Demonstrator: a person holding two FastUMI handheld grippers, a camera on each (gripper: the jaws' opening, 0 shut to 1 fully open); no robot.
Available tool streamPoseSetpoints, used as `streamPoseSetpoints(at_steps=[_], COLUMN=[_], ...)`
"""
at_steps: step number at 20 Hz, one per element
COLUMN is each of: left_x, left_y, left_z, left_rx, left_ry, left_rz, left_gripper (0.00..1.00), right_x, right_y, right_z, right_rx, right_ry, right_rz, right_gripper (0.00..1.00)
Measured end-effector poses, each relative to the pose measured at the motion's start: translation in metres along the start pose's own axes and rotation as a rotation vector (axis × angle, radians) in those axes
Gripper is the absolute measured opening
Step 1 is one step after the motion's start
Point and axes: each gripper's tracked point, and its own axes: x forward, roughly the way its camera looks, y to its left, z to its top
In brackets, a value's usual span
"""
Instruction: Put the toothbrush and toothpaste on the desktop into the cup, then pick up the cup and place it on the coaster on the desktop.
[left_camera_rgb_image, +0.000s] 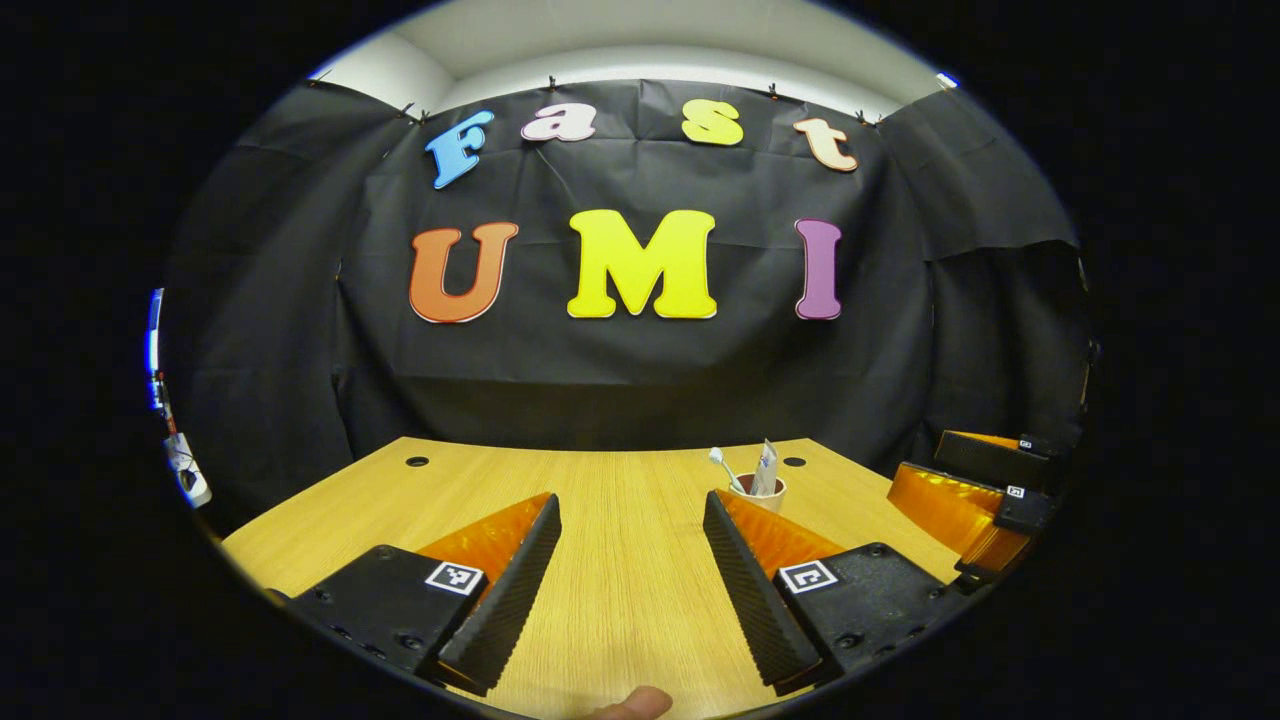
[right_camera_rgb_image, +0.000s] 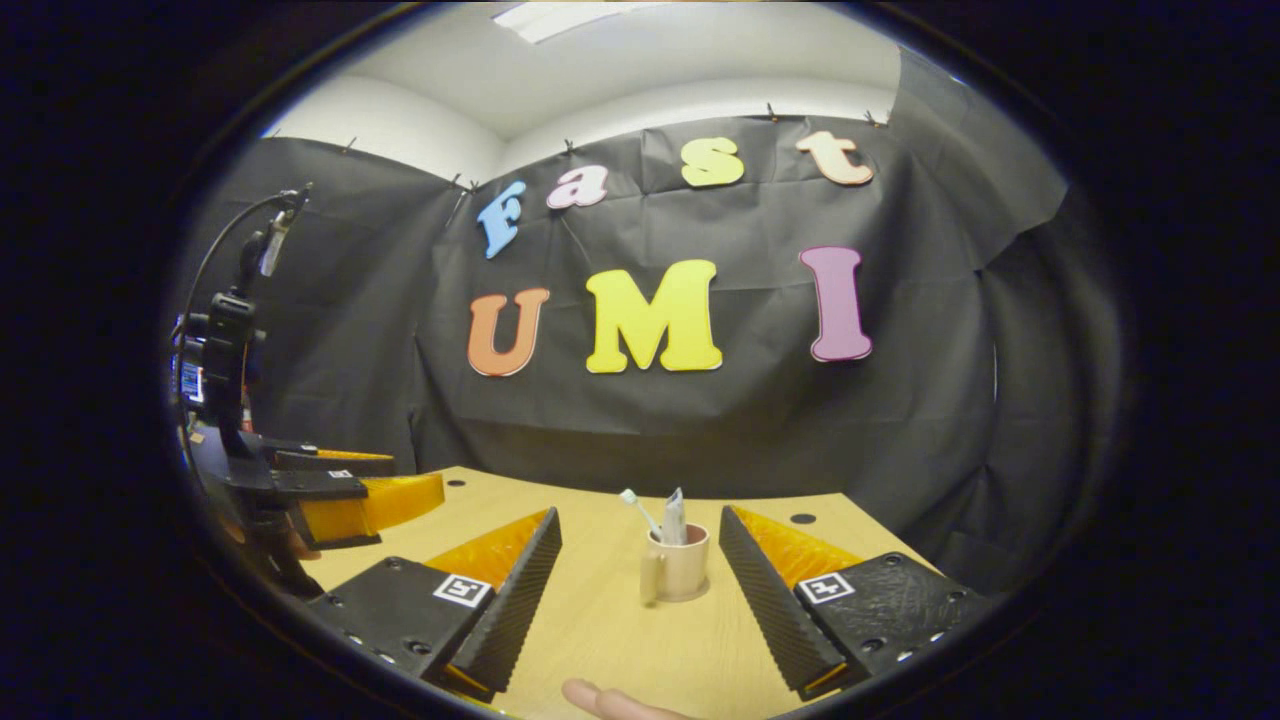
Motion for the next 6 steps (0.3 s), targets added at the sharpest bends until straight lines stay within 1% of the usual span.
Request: streamPoseSetpoints(at_steps=[2,3,5,6], left_x=[0.001,0.003,0.007,0.009], left_y=[-0.011,-0.015,-0.011,-0.013], left_z=[-0.007,-0.011,-0.017,-0.019], left_rx=[-0.005,0.009,0.041,0.055], left_ry=[0.015,0.022,0.033,0.033], left_rz=[-0.025,-0.026,0.010,0.017], left_gripper=[0.92,0.92,0.92,0.92], right_x=[0.002,0.004,0.006,0.007], right_y=[-0.004,-0.006,-0.011,-0.015], right_z=[-0.001,-0.003,-0.008,-0.010], right_rx=[-0.002,0.007,0.031,0.040], right_ry=[0.003,0.010,0.032,0.043], right_rz=[-0.011,-0.012,-0.015,-0.023], right_gripper=[0.93,0.95,0.95,0.95])
